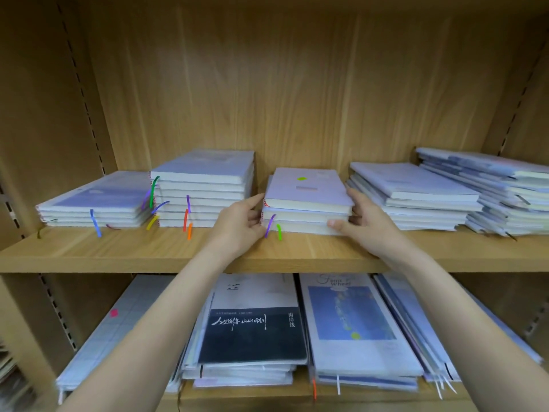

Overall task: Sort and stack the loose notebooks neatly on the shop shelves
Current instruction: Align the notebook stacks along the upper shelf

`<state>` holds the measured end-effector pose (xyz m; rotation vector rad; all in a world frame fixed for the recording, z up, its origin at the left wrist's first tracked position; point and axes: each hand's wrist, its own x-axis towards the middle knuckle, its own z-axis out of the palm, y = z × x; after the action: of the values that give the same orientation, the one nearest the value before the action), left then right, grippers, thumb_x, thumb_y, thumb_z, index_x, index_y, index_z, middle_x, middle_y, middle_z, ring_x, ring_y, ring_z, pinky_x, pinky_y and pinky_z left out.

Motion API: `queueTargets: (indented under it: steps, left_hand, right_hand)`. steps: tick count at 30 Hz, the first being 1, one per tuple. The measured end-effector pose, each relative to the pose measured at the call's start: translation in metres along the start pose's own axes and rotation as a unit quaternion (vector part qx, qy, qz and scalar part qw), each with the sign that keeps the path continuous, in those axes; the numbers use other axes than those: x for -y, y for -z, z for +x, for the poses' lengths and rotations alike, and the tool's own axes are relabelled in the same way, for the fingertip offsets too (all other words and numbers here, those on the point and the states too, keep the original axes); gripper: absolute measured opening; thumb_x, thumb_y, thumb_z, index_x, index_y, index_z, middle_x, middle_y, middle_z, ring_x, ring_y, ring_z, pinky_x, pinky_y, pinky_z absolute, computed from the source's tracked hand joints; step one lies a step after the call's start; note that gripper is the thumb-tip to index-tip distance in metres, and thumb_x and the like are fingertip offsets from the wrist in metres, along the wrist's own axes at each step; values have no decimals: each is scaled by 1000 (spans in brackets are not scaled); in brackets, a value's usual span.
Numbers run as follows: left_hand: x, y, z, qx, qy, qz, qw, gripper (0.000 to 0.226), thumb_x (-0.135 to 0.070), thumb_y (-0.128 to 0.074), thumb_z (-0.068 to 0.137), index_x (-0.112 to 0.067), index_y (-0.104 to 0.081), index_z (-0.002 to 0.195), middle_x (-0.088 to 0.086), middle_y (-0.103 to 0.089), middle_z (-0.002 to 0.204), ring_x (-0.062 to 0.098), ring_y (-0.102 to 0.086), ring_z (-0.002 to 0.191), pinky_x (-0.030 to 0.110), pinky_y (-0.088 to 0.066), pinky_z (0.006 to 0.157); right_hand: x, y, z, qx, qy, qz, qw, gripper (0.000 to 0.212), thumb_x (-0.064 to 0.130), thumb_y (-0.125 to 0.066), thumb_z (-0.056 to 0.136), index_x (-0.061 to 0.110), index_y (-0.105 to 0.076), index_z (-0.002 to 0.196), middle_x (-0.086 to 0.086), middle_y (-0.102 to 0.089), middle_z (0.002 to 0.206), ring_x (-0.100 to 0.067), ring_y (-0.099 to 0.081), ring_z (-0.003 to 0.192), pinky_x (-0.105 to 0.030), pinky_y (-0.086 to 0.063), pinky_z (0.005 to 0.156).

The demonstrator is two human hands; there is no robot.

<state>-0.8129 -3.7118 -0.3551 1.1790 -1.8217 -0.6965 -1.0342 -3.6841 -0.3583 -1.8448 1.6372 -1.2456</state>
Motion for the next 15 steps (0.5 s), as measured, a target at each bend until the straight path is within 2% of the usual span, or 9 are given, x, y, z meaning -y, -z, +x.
queueTargets:
  steps: [2,5,7,10,12,15]
  left_hand:
    - [-2,2,-2,4,0,2,1000,61,5,-60,84,-12,-41,139,16,-60,123,19,-60,110,14,-41,87]
    - [-1,3,-2,13,-12,2,1000,58,7,-59,84,-13,-45,136,8,-62,118,19,-59,112,10,-43,86]
    - [0,4,-4,20,-20,-9,1000,58,11,-57,83,-12,-46,135,0,-59,112,13,-58,109,4,-41,83]
    - [2,3,-6,12,-32,1,999,57,14,-53,83,-10,-47,135,-2,-58,113,6,-55,103,3,-41,84]
    - [4,1,-5,-2,-38,14,999,55,15,-52,83,-9,-50,132,1,-60,117,9,-57,106,9,-41,89]
    - [6,1,-5,-17,-24,-4,1000,50,13,-55,83,-6,-53,129,9,-61,122,15,-59,110,14,-40,94]
  right_hand:
    - [0,0,-1,10,-4,-33,999,82,14,-72,81,17,-24,148,3,-46,129,-15,-44,124,-30,-37,105]
    - [1,2,-1,8,-7,-13,1000,81,5,-71,80,17,-27,147,-7,-44,140,-18,-44,127,-22,-37,100]
    - [2,3,-2,18,-16,29,999,82,4,-72,79,16,-27,147,-6,-43,141,-12,-43,124,-17,-35,97]
    - [2,3,-3,22,-24,62,998,82,5,-72,79,17,-27,147,-3,-43,141,-8,-43,123,-17,-35,97]
    - [3,3,-5,14,-25,51,998,78,6,-70,81,18,-29,146,3,-43,134,-9,-44,121,-17,-35,95]
    - [7,2,-7,5,-18,17,1000,70,7,-68,84,18,-32,143,9,-40,114,-5,-45,106,-14,-35,89]
